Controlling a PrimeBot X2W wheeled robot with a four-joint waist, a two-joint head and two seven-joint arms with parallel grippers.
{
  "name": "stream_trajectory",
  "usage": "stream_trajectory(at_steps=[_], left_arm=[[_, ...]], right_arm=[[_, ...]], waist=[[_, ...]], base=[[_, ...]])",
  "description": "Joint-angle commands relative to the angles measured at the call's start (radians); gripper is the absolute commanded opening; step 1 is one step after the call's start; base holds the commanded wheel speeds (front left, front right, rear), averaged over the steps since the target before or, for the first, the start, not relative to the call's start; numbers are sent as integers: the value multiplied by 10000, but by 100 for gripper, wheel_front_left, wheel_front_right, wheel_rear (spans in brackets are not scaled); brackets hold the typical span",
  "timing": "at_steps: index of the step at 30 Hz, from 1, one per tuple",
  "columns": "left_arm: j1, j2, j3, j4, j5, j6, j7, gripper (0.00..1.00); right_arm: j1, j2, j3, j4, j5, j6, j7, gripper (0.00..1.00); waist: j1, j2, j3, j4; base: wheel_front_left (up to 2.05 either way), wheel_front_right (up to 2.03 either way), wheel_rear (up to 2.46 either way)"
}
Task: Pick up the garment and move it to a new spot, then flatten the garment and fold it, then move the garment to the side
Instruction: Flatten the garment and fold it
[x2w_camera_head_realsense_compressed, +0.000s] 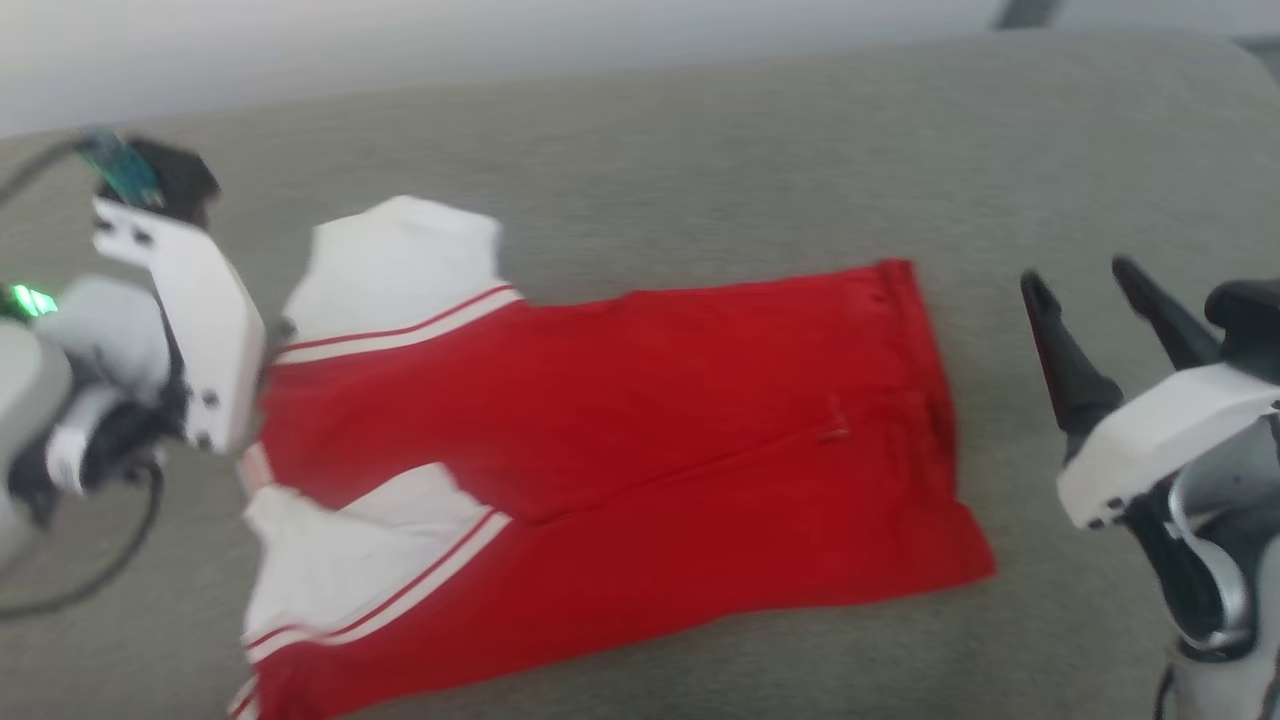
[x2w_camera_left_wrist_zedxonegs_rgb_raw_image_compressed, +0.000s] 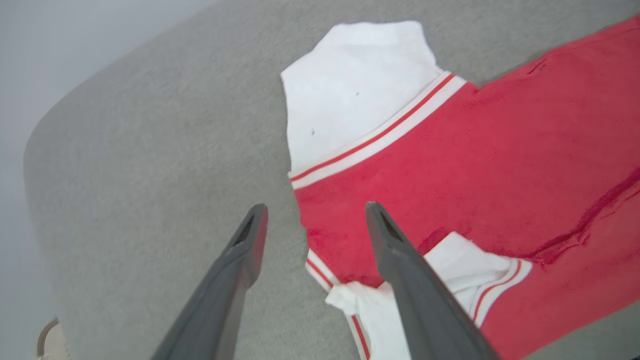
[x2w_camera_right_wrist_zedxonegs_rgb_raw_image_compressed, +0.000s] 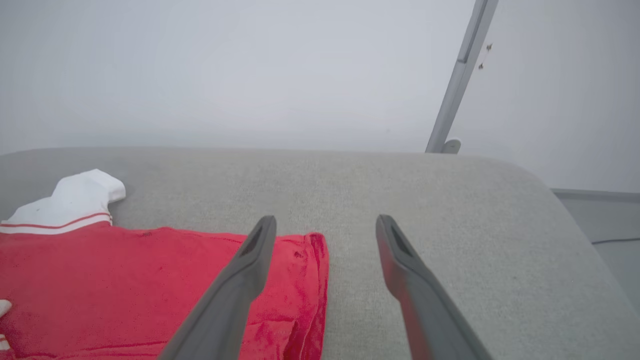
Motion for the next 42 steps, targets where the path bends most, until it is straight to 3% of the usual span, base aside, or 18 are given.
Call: stream_trajectory(at_steps=[1, 7, 13, 18, 25, 26, 27, 29, 36, 42], left_arm=[[-420, -147, 63, 643, 246, -368, -145, 100], [-1439, -739, 73, 2905, 516, -1571, -353, 100], [-2139, -1096, 10, 4609, 612, -2214, -95, 100], [-2557, -1398, -91, 5956, 593, -2545, 302, 100], [-2611, -1845, -245, 7521, 351, -2430, 1079, 100], [-2467, -1959, -261, 7728, 177, -2440, 1313, 76], [-2376, -2060, -210, 7940, 14, -2345, 1468, 0], [-2298, -2220, -212, 8213, -33, -2223, 1631, 0], [-2774, -2687, -366, 8379, 201, -2863, 1190, 0], [-3414, -3295, -382, 8621, 368, -3112, 896, 0]], right_arm=[[-225, 163, 168, 112, -183, 1, -615, 100], [-519, 465, 819, 415, -357, 2, -1721, 100], [-725, 578, 1162, 499, -290, 1, -1975, 100], [-852, 661, 1393, 579, -207, 2, -1994, 100], [-989, 707, 1525, 620, -74, 2, -1849, 100], [-1028, 703, 1518, 608, -69, 2, -1825, 100], [-1054, 705, 1504, 620, 28, 1, -1754, 100], [-1129, 711, 1528, 657, 81, 2, -1614, 100], [-1877, 575, 1468, 1195, 396, 2, -708, 100], [-3186, 178, 1740, 2530, 705, 2, 490, 100]], waist=[[0, 0, 270, -797], [0, 0, 726, -1652], [0, 0, 1186, -2165], [0, 0, 1618, -2468], [0, 0, 2008, -2566], [0, 0, 2047, -2557], [0, 0, 2087, -2535], [0, 0, 2162, -2486], [0, 0, 2387, -2078], [0, 0, 2651, -1574]], base=[[0, 0, 0], [0, 0, 0], [0, 0, 0], [0, 0, 0], [0, 0, 0], [0, 0, 0], [0, 0, 0], [0, 0, 0], [0, 0, 0], [0, 0, 0]])
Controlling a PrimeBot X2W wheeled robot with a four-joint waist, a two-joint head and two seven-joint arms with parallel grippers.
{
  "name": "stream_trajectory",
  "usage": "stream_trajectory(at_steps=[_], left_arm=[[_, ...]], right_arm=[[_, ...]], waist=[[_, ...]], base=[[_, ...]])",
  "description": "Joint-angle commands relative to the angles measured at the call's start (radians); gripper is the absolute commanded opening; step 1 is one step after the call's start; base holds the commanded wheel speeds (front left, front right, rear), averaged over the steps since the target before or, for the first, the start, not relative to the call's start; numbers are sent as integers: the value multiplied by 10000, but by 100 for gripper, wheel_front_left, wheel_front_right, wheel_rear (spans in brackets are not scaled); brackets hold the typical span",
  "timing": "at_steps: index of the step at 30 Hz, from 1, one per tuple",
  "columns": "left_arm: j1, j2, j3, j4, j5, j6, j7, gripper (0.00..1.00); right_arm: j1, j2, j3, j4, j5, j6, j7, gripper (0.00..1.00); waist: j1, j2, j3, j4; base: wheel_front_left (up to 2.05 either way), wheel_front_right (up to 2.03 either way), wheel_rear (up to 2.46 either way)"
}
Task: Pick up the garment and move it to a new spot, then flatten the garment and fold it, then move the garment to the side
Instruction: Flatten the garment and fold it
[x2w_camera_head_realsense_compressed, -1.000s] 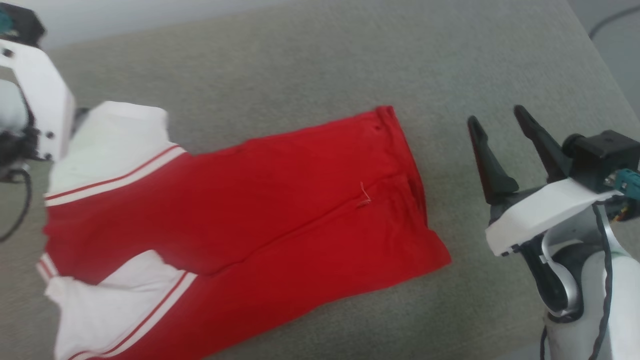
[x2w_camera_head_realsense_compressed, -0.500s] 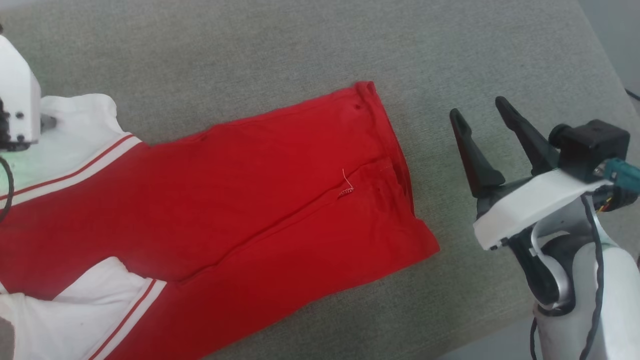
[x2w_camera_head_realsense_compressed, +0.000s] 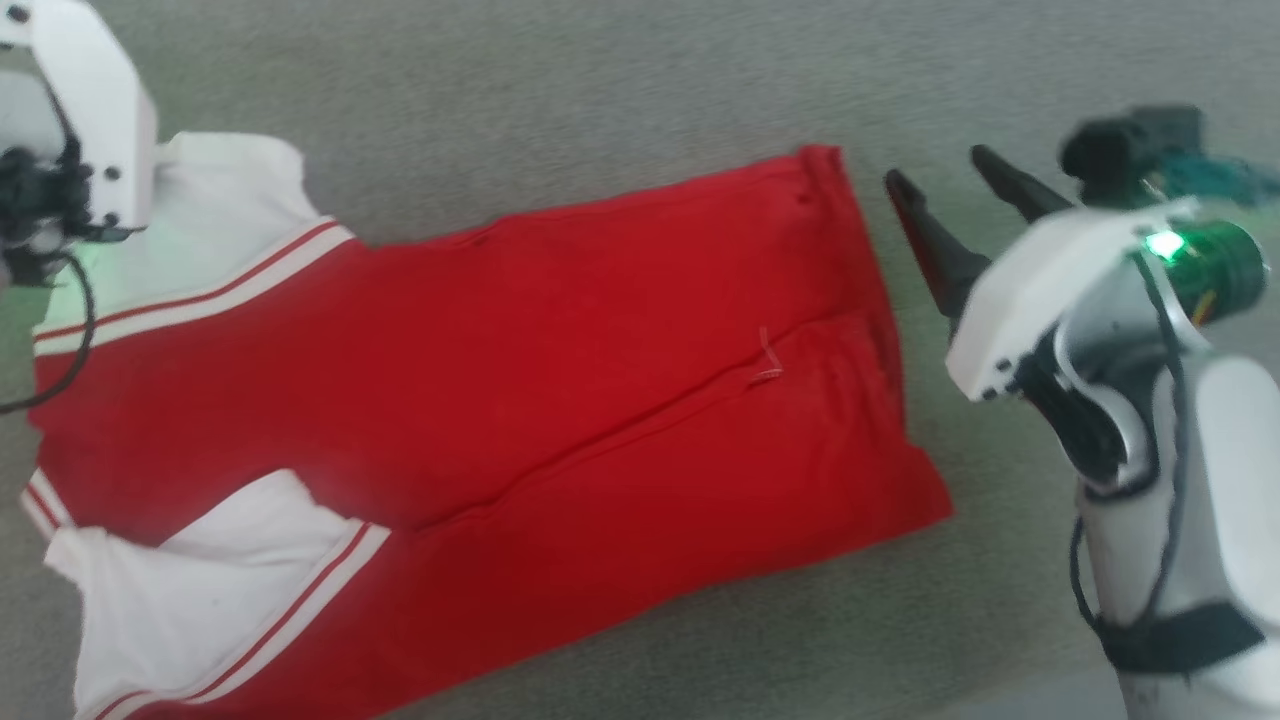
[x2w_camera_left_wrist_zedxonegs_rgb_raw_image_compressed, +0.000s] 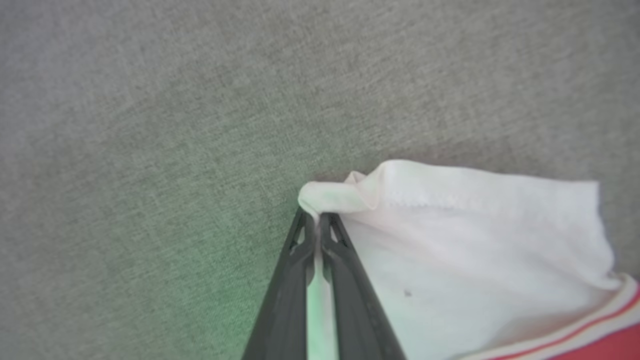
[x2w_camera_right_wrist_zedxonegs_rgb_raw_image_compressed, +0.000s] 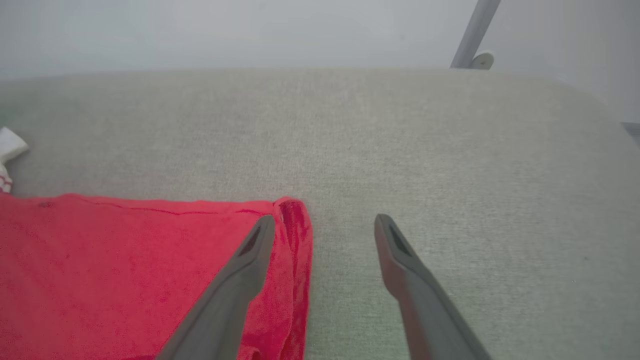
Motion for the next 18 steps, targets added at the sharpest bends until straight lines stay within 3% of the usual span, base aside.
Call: stream_trajectory(at_steps=[1, 13, 14, 15, 18], left_arm=[[176, -295, -155, 198, 81, -42, -98, 0], [-433, -1273, -172, 979, 177, -410, -674, 0], [-465, -1327, -186, 1053, 193, -453, -766, 0], [-503, -1374, -177, 1119, 210, -508, -881, 0], [-607, -1501, -176, 1328, 232, -651, -1116, 0]], right_arm=[[-324, -40, 94, 313, 142, 4, 315, 100], [-2023, -679, 1483, 3362, 1090, 4, 3622, 100], [-2112, -726, 1549, 3505, 1163, 6, 3714, 76], [-2208, -801, 1605, 3570, 1123, 4, 3736, 0], [-2380, -1045, 1758, 3739, 1111, 4, 3705, 0]], waist=[[0, -1, 177, 232], [0, -1, 539, 954], [0, -1, 544, 1006], [0, -1, 546, 1054], [0, -1, 474, 1229]], base=[[0, 0, 0], [0, 0, 0], [0, 0, 0], [0, 0, 0], [0, 0, 0]])
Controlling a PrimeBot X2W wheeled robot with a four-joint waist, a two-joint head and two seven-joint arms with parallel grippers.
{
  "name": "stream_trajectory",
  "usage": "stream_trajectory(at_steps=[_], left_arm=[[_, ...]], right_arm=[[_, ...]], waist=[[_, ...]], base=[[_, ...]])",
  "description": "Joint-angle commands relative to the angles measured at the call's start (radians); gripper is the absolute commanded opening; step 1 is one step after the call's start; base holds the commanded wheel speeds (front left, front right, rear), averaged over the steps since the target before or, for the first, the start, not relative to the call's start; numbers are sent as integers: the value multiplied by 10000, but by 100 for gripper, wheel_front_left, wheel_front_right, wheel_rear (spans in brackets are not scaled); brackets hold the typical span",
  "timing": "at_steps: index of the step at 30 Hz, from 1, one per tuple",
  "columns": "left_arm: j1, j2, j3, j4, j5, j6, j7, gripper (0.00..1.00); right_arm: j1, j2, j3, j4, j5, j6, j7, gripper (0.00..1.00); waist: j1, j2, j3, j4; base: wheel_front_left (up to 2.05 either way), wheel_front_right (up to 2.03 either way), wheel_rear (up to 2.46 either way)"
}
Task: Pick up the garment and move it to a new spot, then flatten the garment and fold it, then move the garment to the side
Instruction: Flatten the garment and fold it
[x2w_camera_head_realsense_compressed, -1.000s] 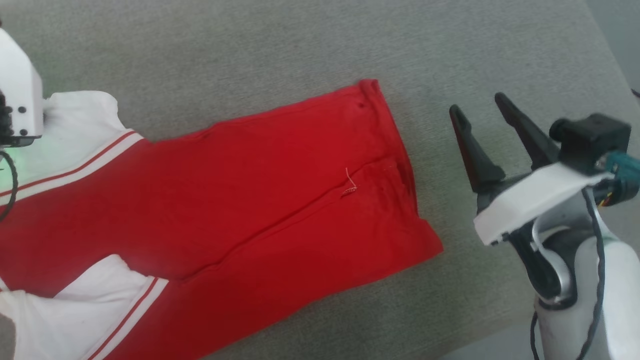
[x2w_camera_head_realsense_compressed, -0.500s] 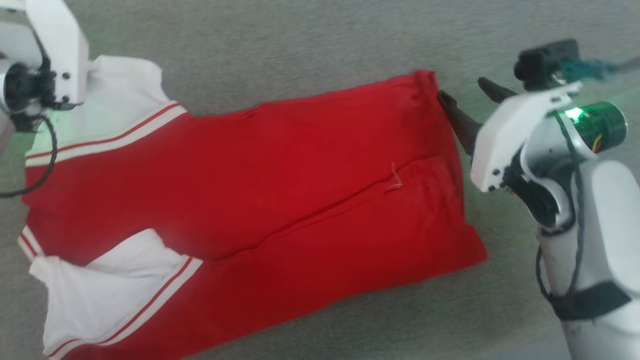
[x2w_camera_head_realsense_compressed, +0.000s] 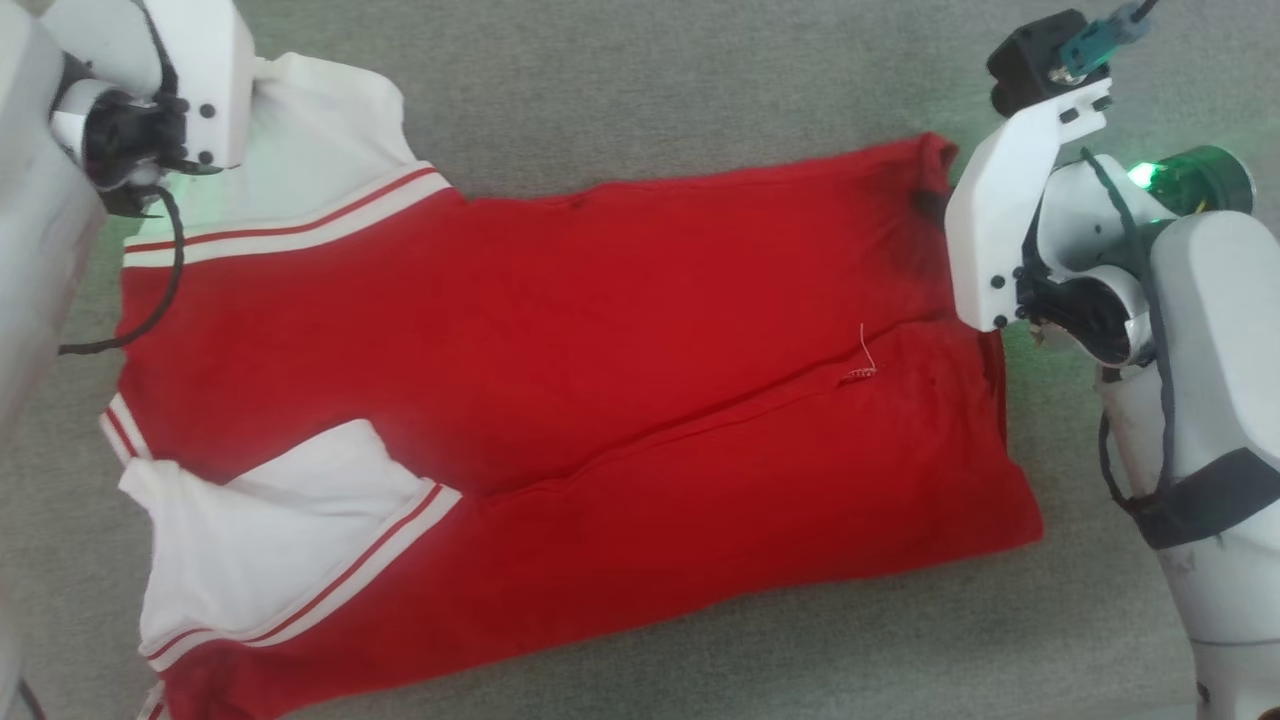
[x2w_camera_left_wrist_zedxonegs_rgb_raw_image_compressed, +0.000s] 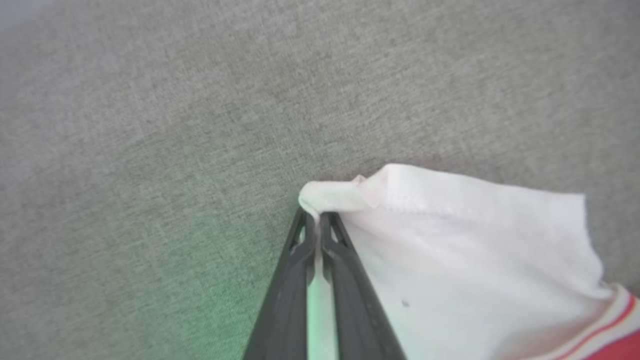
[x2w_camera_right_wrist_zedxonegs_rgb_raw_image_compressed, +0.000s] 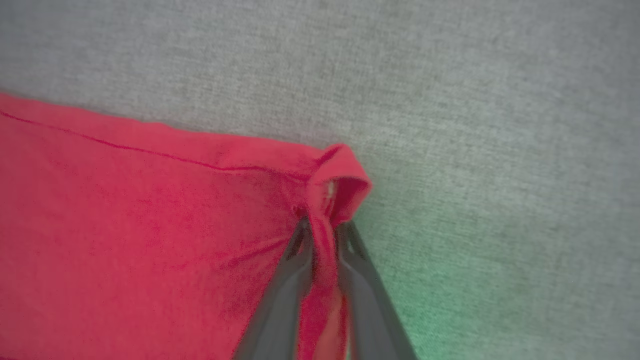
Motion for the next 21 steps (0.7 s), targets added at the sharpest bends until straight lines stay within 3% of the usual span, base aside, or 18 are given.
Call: stream_trajectory(at_steps=[1, 10, 16, 21], left_arm=[[233, -81, -169, 245, 143, -59, -35, 0], [-314, -397, -229, 166, -25, -408, 194, 0], [36, -84, -506, -822, 90, -474, 364, 0], [572, 501, -545, -2280, 11, -118, 540, 0]], right_arm=[[279, 30, 150, 398, -11, 4, -23, 0], [633, -572, -271, -444, -25, 3, -287, 0], [1509, -1001, -733, -1817, -10, 3, 116, 0], [2339, -1271, -1194, -2967, 18, 3, 654, 0]], waist=[[0, -1, -104, 141], [0, -1, -860, 917], [0, -1, -1469, 1411], [0, -1, -1860, 1680]], base=[[0, 0, 0], [0, 0, 0], [0, 0, 0], [0, 0, 0]])
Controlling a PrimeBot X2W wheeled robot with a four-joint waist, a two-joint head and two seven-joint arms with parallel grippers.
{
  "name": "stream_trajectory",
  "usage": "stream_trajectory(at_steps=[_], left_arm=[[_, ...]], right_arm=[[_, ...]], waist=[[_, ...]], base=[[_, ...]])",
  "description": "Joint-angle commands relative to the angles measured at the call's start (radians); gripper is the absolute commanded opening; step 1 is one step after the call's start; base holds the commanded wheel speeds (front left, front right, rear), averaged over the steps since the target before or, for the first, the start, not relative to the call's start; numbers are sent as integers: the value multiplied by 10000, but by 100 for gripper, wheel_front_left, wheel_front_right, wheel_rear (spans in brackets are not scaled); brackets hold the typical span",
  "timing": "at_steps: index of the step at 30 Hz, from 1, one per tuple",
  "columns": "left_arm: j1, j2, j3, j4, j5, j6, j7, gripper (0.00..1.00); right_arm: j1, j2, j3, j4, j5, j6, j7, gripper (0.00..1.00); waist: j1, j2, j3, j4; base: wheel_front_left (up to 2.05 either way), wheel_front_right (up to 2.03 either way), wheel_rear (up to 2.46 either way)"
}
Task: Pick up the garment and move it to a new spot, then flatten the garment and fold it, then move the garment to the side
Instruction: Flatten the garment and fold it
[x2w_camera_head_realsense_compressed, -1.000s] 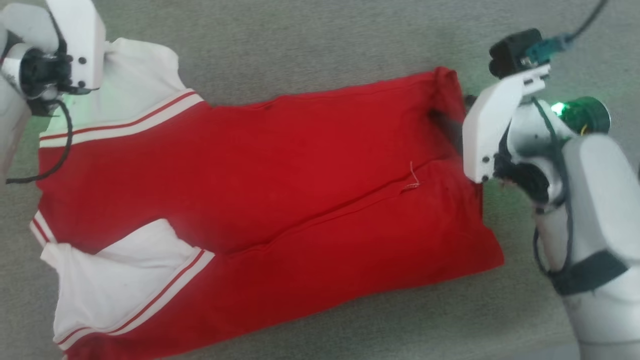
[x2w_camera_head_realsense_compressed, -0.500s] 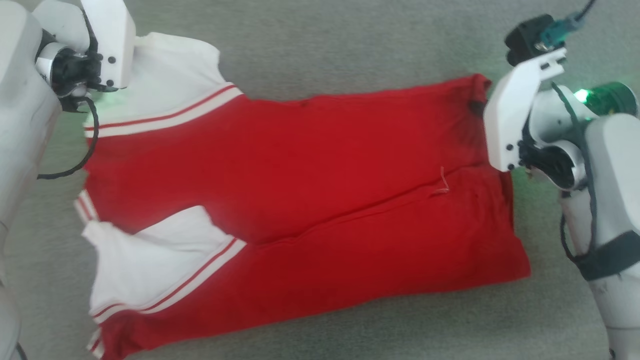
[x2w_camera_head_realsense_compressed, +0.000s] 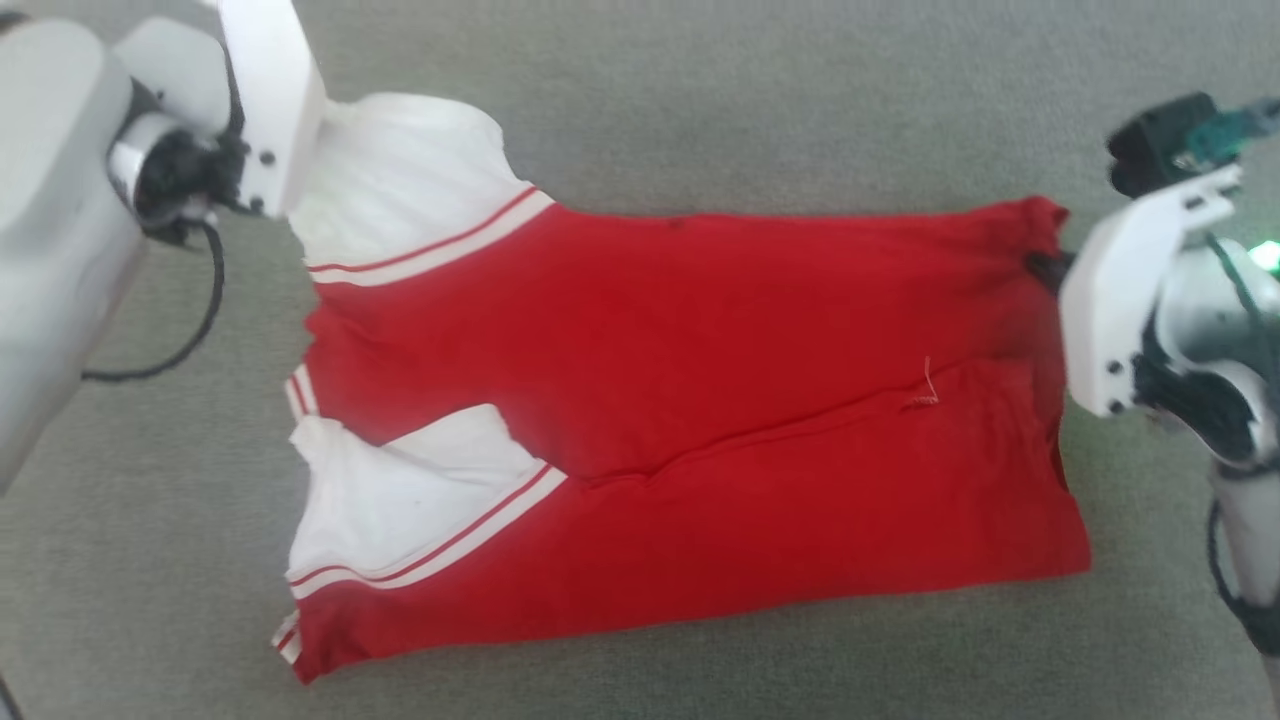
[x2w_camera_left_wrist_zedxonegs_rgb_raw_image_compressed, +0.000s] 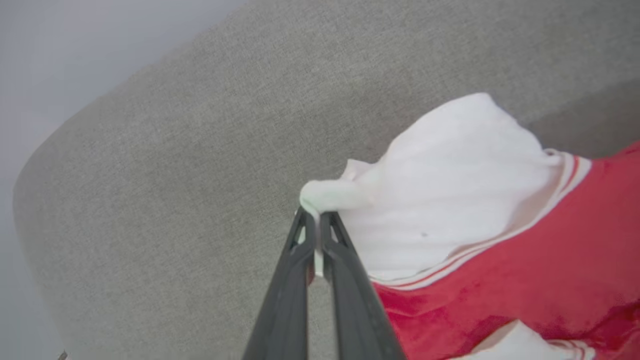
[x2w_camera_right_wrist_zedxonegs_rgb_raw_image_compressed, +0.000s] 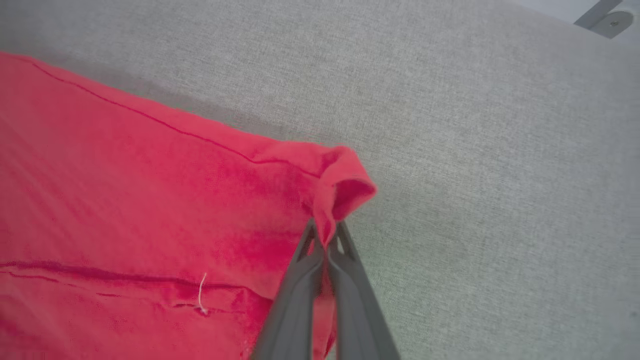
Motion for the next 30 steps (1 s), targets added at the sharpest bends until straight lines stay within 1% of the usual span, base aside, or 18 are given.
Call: stream_trajectory(at_steps=[1, 3, 5, 6, 11, 13, 15, 16, 18, 19, 21, 22, 25, 27, 28, 29, 30], left_arm=[[399, 271, 13, -561, -93, 241, 151, 0], [748, 656, -37, -1463, -74, 591, 297, 0], [1201, 1034, -11, -2540, -239, 1043, 492, 0], [1406, 1310, -66, -3178, -181, 1300, 567, 0], [2664, 2653, -151, -6533, -361, 2803, 990, 0], [3135, 3227, -190, -7763, -317, 3449, 1054, 0], [3678, 3648, -262, -8844, -439, 4032, 1137, 0], [3678, 3648, -262, -8844, -439, 4032, 1137, 0], [4125, 4004, -382, -9684, -323, 4512, 1084, 0], [4433, 4059, -457, -10016, -460, 4698, 1079, 0], [4852, 4174, -597, -10350, -453, 4962, 927, 0], [5101, 4145, -634, -10369, -594, 5050, 840, 0], [5562, 3946, -672, -9936, -805, 5090, 458, 0], [5730, 3688, -630, -9422, -856, 4862, 63, 0], [5849, 3540, -583, -9064, -1018, 4784, -105, 0], [5944, 3461, -580, -8756, -1070, 4640, -243, 0], [5954, 3327, -552, -8476, -1090, 4465, -443, 0]], right_arm=[[374, -57, -184, -397, 51, 1, 177, 0], [771, -78, -437, -823, 25, 1, 390, 0], [1164, -65, -655, -1248, -17, 1, 584, 0], [1380, -35, -816, -1429, -44, 1, 712, 0], [2450, 62, -1473, -2281, -127, 1, 1272, 0], [2833, 214, -1716, -2550, -72, 1, 1439, 0], [3247, 327, -1933, -2736, -95, 1, 1594, 0], [3247, 327, -1933, -2736, -95, 1, 1594, 0], [3637, 480, -2125, -2816, -56, 1, 1700, 0], [3817, 535, -2166, -2805, -54, 1, 1744, 0], [4014, 706, -2232, -2695, -77, 1, 1635, 0], [4137, 790, -2204, -2566, -87, 1, 1624, 0], [4139, 975, -2088, -2089, -81, 1, 1406, 0], [3946, 1146, -2012, -1717, -72, 1, 1157, 0], [3872, 1151, -1892, -1489, -43, 2, 1094, 12], [3825, 1156, -1805, -1242, 0, 1, 1022, 21], [3746, 1100, -1727, -1086, -55, 1, 926, 85]], waist=[[0, 0, -252, 225], [0, 0, -385, 314], [0, 0, -505, 385], [0, 0, -561, 410], [0, 0, -732, 530], [0, 0, -766, 545], [0, 0, -782, 566], [0, 0, -782, 566], [0, 0, -786, 563], [0, 0, -787, 570], [0, 0, -762, 554], [0, 0, -754, 549], [0, 0, -733, 515], [0, 0, -743, 478], [0, 0, -767, 467], [0, 0, -794, 445], [0, 0, -822, 428]], base=[[0, 0, 0], [0, 0, 0], [0, 0, 0], [0, 0, 0], [0, 0, 0], [0, 0, 0], [0, 0, 0], [0, 0, 0], [0, 0, 0], [0, 0, 0], [0, 0, 0], [0, 0, 0], [0, 0, 0], [0, 0, 0], [0, 0, 0], [0, 0, 0], [0, 0, 0]])
